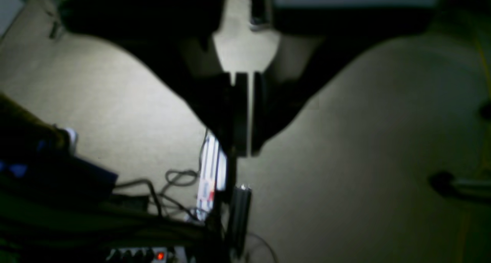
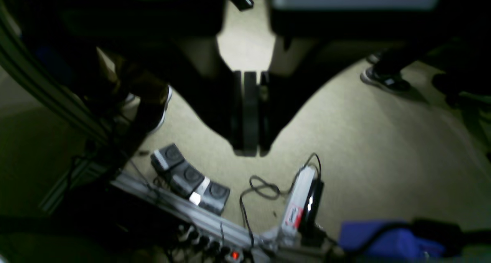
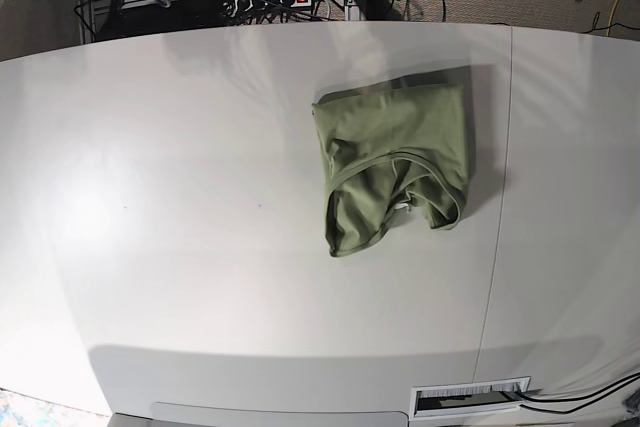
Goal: Fold the T-shirt properly
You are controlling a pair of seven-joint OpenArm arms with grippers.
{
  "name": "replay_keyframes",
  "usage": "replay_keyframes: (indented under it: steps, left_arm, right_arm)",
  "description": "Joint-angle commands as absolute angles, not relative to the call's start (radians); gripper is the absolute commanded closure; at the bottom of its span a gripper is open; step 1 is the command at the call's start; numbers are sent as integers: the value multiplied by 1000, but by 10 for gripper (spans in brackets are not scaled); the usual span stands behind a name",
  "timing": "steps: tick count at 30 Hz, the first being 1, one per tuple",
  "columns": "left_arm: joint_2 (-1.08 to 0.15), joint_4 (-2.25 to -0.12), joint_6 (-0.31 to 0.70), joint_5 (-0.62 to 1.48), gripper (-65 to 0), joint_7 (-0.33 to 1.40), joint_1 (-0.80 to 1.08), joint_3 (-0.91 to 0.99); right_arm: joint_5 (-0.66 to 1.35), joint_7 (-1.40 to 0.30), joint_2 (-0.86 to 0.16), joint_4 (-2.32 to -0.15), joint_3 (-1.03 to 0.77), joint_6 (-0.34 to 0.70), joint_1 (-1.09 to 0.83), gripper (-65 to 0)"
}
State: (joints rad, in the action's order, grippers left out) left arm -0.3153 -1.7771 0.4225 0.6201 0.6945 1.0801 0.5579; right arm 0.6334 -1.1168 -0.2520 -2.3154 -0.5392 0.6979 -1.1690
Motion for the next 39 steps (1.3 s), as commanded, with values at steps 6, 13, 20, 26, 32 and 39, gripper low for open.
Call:
replay_keyframes:
  steps: [6,13,20,26,32,39]
  left_arm:
    - [-321,-1629,514,705,-10,678,1072,565]
    - [-310,-1441,562,712,-10,645,978,564]
    - [-311,-1273,619,649,-10,596,840,464]
    - [-311,-1120,590,512,-10,493,739,315]
    - [-310,-968,507,404,-10,358,646,144]
    - [-308,-830,378,340,-10,231,524,-38]
  right_arm:
    - [550,-1080,-263,-2005,-458,698,-1129,0]
    - [434,-985,-264,-1699,-360,698,-979,0]
    - [329,-934,-264,-1467,-271,698,-781,0]
    - [208,-794,-272,-1213,-179,698,-634,0]
    - [107,-611,-294,-940,-42,698,-486,0]
    - [84,-439,-282,-683,101,696,-310,0]
